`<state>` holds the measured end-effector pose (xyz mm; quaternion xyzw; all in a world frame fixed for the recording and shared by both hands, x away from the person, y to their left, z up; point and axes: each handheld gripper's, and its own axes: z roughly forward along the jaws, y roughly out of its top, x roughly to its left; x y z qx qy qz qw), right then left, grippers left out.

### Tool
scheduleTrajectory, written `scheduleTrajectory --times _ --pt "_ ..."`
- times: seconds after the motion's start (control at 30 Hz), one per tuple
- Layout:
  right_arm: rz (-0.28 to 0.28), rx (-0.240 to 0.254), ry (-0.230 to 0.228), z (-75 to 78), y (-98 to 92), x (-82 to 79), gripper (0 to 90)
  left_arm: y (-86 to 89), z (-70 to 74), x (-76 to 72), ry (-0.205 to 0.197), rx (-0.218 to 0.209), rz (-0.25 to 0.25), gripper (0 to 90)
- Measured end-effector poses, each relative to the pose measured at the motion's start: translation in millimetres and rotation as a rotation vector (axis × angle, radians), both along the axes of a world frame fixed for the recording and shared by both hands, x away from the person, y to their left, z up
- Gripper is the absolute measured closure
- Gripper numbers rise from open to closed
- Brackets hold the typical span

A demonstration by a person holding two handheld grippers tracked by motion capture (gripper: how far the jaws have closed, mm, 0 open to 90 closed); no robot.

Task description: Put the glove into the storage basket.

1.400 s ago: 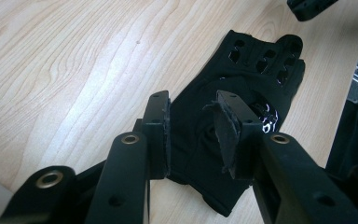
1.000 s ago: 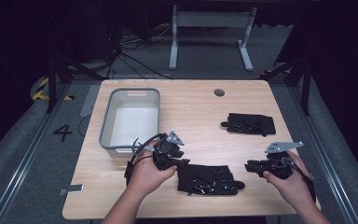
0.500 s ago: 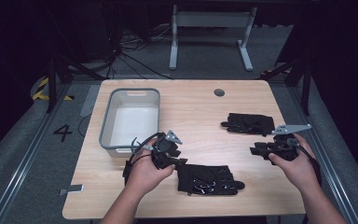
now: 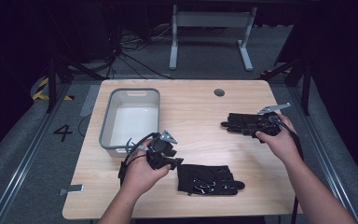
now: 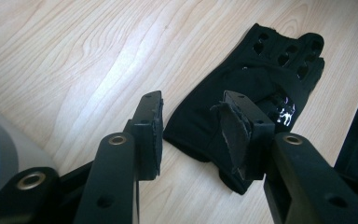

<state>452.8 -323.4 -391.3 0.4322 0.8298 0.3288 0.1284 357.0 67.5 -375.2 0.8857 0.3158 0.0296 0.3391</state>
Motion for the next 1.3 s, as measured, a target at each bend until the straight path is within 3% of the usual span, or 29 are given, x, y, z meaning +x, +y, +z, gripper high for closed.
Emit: scheduleTrajectory --times 0.17,0.43,0.7,0.9,1.07,1.17,1.3 --pt "0.009 -0.015 0.011 -8.2 9.4 21.6 60.8 5.7 -1.4 -4.1 -0.002 -0.001 0.015 58.9" --pt "0.017 -0.04 0.012 -19.3 24.0 39.8 60.8 13.5 -4.9 -7.7 0.007 0.002 0.036 58.5" --pt "-0.02 -0.106 0.055 -29.6 19.5 48.7 57.1 16.2 -7.5 -9.8 0.018 0.004 0.04 58.1" --pt "0.022 -0.177 0.057 -36.2 20.4 47.0 49.7 16.0 -8.5 -9.5 0.025 0.003 0.039 58.0" --pt "0.034 -0.195 0.065 -45.6 21.2 48.4 47.0 14.9 -9.4 -9.0 0.028 0.003 0.033 57.7" --pt "0.031 -0.201 0.053 -46.5 20.8 47.4 51.1 14.4 -11.3 -7.3 0.036 0.001 0.032 57.4" --pt "0.009 -0.191 0.048 -45.9 16.3 48.8 64.9 12.5 -13.0 -6.6 0.042 0.009 0.026 58.5"
